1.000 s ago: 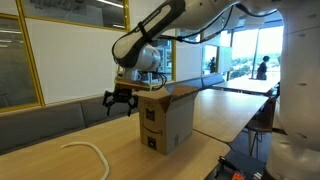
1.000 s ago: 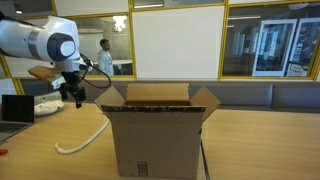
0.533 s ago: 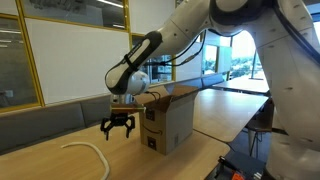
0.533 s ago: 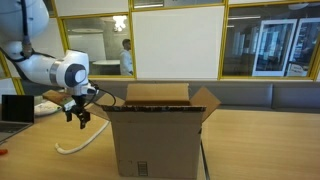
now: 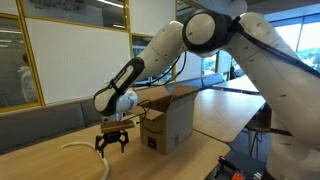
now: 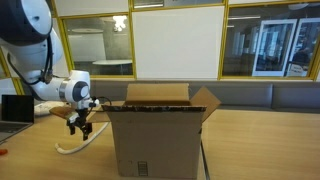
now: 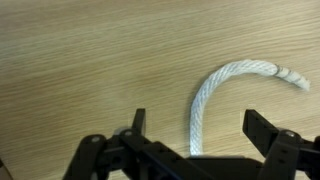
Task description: Pick up the toy, measuring tapes and the white rope from the table and put them in the box.
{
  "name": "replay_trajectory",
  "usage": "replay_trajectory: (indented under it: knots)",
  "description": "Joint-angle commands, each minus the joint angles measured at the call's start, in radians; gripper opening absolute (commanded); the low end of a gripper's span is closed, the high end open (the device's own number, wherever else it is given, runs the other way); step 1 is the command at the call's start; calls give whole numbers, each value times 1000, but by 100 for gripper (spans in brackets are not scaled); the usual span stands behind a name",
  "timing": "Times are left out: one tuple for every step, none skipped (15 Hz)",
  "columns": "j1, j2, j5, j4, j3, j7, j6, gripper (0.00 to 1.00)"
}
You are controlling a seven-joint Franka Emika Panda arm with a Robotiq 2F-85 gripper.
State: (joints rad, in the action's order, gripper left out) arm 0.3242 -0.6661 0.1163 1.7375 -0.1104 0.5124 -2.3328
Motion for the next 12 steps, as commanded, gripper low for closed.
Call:
replay_trajectory:
  knots:
    - [46,-110,-20,-158,49,80,35,100]
    - [58,-126,-26,-175,60,101,25,100]
    - [69,-147,-37,-201,72,122,24,100]
    - [77,-169,-48,-226,82,139,26,100]
    - [87,-193,-61,-253,92,159,31,100]
    - [93,-215,-70,-280,99,174,42,100]
    - [96,-237,-75,-303,103,184,53,100]
    - [98,-257,-80,-331,105,195,68,100]
    - [100,-278,-82,-353,106,204,80,100]
    - [101,-300,-83,-381,105,211,96,100]
    - [102,-316,-84,-403,105,216,111,100]
    - [103,-332,-85,-427,105,220,126,100]
